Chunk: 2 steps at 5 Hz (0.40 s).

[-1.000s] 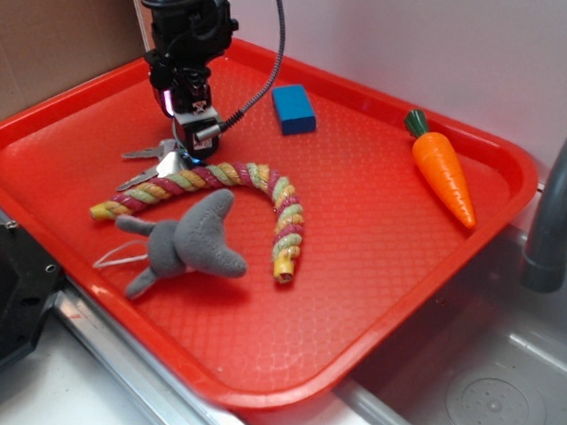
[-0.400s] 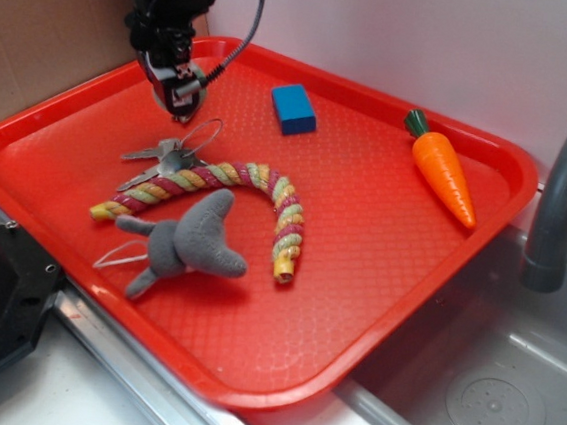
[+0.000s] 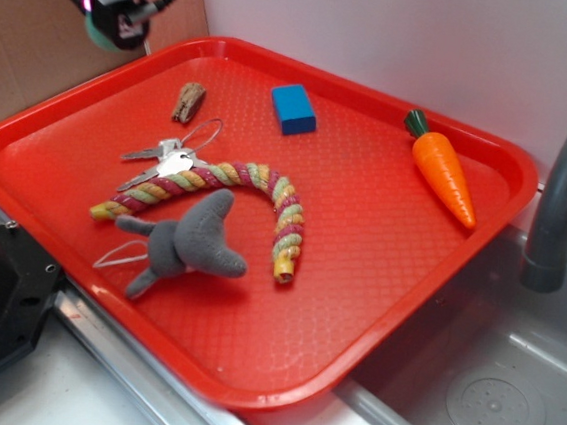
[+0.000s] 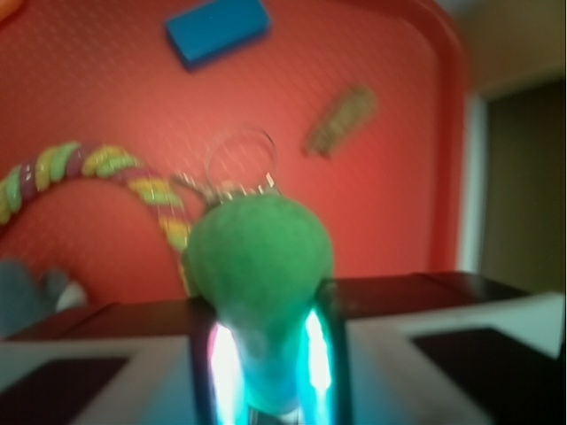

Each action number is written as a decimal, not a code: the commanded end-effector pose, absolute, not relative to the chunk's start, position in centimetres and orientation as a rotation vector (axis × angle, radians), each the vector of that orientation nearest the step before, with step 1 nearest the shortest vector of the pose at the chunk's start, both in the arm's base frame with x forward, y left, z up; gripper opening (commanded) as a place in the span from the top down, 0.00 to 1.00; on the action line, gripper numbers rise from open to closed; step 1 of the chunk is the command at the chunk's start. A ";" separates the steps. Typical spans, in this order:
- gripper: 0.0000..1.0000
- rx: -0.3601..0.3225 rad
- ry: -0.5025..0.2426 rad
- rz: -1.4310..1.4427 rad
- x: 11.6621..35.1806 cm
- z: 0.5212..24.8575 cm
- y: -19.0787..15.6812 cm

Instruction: Grab the green ball.

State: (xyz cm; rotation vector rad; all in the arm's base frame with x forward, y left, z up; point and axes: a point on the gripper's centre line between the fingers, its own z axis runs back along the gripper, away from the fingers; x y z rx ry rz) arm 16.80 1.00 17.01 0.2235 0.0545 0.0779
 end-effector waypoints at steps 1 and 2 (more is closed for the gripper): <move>1.00 0.170 -0.071 0.270 15.0 25.0 1.2; 1.00 0.166 -0.161 0.296 14.3 26.9 2.6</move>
